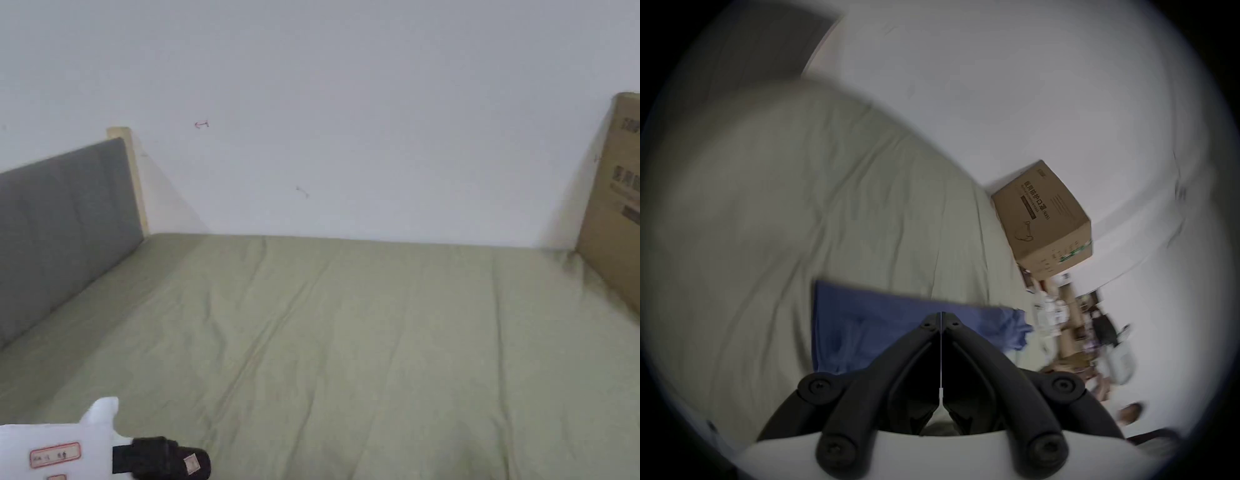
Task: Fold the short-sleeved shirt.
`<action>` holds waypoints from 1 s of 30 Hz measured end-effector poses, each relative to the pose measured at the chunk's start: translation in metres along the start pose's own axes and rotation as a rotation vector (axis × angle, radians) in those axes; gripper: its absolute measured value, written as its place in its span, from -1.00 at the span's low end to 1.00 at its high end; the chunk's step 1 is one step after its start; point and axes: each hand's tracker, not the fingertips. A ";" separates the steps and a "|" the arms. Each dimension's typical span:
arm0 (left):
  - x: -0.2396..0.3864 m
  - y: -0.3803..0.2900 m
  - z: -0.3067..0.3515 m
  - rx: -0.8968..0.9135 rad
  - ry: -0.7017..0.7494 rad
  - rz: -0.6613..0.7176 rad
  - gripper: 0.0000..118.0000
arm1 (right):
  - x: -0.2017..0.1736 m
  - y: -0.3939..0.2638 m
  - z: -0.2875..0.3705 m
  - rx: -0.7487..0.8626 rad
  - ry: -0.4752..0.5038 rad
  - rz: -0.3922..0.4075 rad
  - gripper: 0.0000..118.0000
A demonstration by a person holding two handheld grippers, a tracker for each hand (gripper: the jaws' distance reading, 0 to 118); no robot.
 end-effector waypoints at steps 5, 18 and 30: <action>-0.059 -0.014 -0.008 0.003 0.107 0.037 0.45 | -0.009 -0.010 0.000 0.010 0.013 0.040 -1.00; -0.136 -0.017 -0.121 -0.105 -0.377 0.315 0.62 | -0.034 -0.026 -0.033 -0.120 0.063 0.009 -1.00; -0.013 -0.003 -0.054 -0.005 0.458 -0.342 -0.89 | -0.018 -0.018 -0.014 -0.069 0.058 -0.030 -1.00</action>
